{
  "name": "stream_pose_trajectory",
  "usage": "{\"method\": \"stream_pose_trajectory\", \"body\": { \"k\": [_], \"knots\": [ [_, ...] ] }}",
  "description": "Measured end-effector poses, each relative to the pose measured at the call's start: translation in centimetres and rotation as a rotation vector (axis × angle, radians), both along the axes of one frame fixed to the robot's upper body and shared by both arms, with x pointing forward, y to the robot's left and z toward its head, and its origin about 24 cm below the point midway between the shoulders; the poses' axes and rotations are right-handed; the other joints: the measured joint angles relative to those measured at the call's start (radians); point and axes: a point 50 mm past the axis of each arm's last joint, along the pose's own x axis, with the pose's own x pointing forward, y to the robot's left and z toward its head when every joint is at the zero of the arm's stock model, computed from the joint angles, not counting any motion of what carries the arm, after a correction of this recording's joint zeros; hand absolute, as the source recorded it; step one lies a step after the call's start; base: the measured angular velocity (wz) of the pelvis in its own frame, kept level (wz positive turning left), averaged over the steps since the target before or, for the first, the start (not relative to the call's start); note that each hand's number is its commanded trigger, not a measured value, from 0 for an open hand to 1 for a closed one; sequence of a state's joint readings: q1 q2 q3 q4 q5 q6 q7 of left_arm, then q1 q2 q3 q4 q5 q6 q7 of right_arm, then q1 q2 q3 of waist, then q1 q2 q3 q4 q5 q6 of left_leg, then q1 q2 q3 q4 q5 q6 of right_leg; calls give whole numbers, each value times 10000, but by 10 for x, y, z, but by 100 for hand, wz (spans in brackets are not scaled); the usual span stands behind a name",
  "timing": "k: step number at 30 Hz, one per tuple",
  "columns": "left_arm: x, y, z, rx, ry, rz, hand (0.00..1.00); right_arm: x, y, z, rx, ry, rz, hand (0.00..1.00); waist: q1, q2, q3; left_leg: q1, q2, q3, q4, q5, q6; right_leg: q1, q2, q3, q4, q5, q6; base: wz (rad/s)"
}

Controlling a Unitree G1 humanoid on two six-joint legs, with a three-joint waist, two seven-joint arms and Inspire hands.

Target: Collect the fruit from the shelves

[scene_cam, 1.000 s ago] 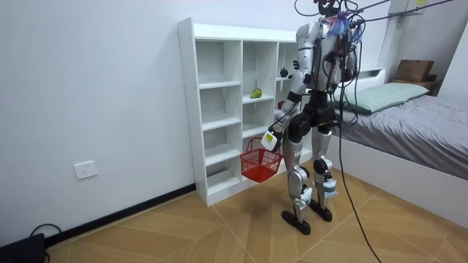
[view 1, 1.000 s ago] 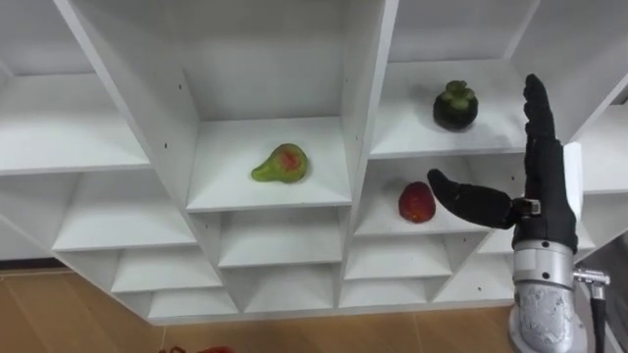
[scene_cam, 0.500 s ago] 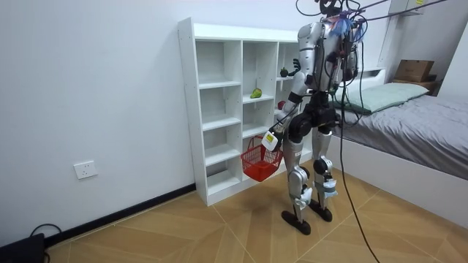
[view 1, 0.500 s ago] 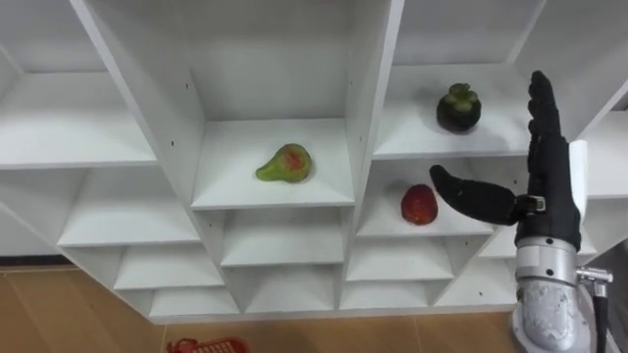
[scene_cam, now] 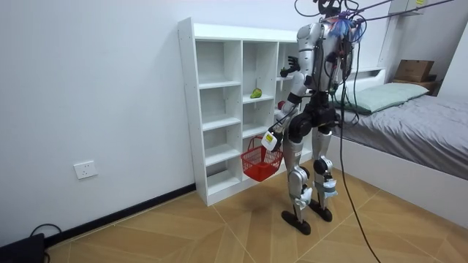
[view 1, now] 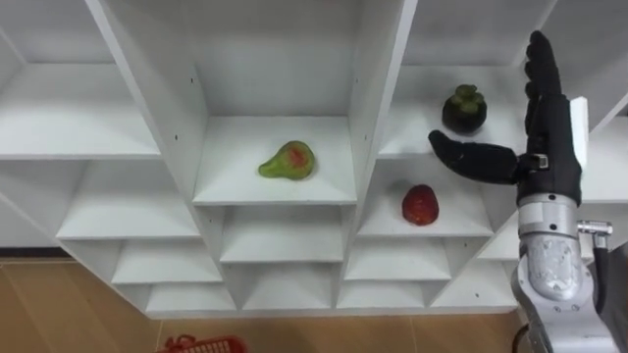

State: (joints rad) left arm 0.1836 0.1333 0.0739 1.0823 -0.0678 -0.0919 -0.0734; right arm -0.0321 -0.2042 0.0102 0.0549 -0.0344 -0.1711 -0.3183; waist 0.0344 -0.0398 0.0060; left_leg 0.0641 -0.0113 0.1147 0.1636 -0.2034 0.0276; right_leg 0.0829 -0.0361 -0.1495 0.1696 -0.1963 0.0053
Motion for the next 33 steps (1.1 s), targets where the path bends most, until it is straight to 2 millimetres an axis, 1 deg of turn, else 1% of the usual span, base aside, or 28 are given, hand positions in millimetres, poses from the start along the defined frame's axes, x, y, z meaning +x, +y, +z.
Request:
{"method": "stream_pose_trajectory", "body": {
  "k": [4, 8, 14, 20, 24, 27, 29, 33],
  "knots": [
    [0, 0, 0, -40, 1, -19, 100, 8, -6, 2, -166, 168, -67, 0, 12, 1, -1, 2, -4, -90, 4, 3, -2, 21, 0, -74, -9, 0, 0, 5],
    [-1, 0, 0, -49, 17, -19, 100, 11, -7, 5, -151, 82, -58, 0, 15, 0, -5, 18, -3, -140, 5, 8, -8, 60, -2, -165, -15, 0, 0, 4],
    [-2, 0, 0, -46, 96, 3, 100, 14, -10, -4, 9, 528, -141, 0, 8, -8, -7, 84, -9, -219, 20, 15, -11, 178, -10, -229, -19, 0, 0, 2],
    [-3, 1, -1, -36, 231, -16, 100, 14, -13, -9, 36, 871, -112, 0, 11, -21, -4, 178, -14, -263, 34, 16, -12, 313, -14, -289, -22, 0, 0, 3],
    [0, 1, 0, -2, 170, -100, 100, 14, -17, -11, 278, 1012, -242, 0, 48, -34, -4, 187, -22, -317, 58, 38, -7, 354, -25, -332, -20, 0, 0, 3],
    [1, 1, 0, 50, 183, -195, 100, 19, -20, -16, 323, 1251, -310, 0, 47, -37, -4, 220, -21, -339, 61, 55, -10, 385, -35, -354, -18, 0, 0, 0],
    [1, 1, 0, 66, 221, -186, 100, 20, -21, -19, 383, 1476, -369, 0, 47, -37, -4, 200, -21, -363, 60, 81, -1, 385, -51, -400, -15, 0, 0, 5],
    [2, 1, -1, 76, 305, -165, 100, 20, -22, -21, 406, 1621, -401, 0, 84, -37, -3, 189, -22, -381, 54, 92, 3, 382, -61, -425, -15, 0, 0, 1]
  ]
}}
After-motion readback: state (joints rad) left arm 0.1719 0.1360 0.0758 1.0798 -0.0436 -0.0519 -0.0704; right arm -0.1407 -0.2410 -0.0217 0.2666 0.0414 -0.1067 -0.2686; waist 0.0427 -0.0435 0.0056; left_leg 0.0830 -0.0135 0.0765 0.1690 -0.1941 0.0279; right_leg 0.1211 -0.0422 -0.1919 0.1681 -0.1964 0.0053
